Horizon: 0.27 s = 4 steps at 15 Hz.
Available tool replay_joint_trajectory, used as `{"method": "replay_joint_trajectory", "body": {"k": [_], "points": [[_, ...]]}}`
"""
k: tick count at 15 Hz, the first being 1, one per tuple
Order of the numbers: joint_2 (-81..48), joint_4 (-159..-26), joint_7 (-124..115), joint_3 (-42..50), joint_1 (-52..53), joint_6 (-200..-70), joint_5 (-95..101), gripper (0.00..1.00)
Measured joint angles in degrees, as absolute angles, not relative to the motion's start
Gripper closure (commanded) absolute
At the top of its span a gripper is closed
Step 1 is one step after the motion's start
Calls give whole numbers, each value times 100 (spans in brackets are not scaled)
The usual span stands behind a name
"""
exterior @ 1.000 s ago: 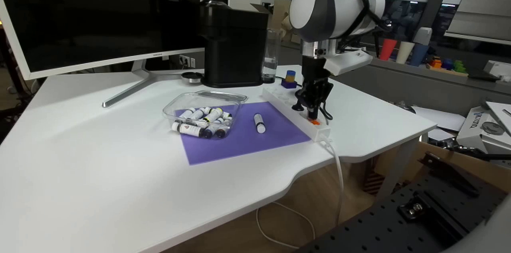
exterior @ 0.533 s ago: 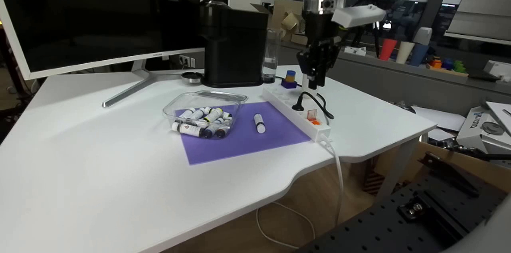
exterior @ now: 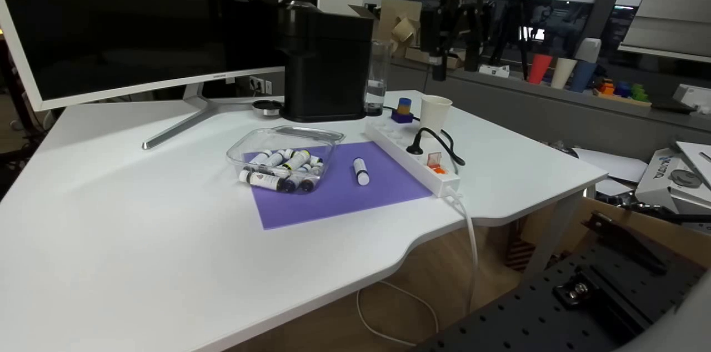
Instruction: Turn off the white extension cable
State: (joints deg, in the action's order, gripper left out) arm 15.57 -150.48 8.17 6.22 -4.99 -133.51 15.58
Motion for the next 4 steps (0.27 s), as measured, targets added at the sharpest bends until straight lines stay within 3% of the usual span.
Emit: {"method": "replay_joint_trajectory", "body": {"k": [4], "points": [[2126,-15154,498,515,-603,-12922,1559,0]]}}
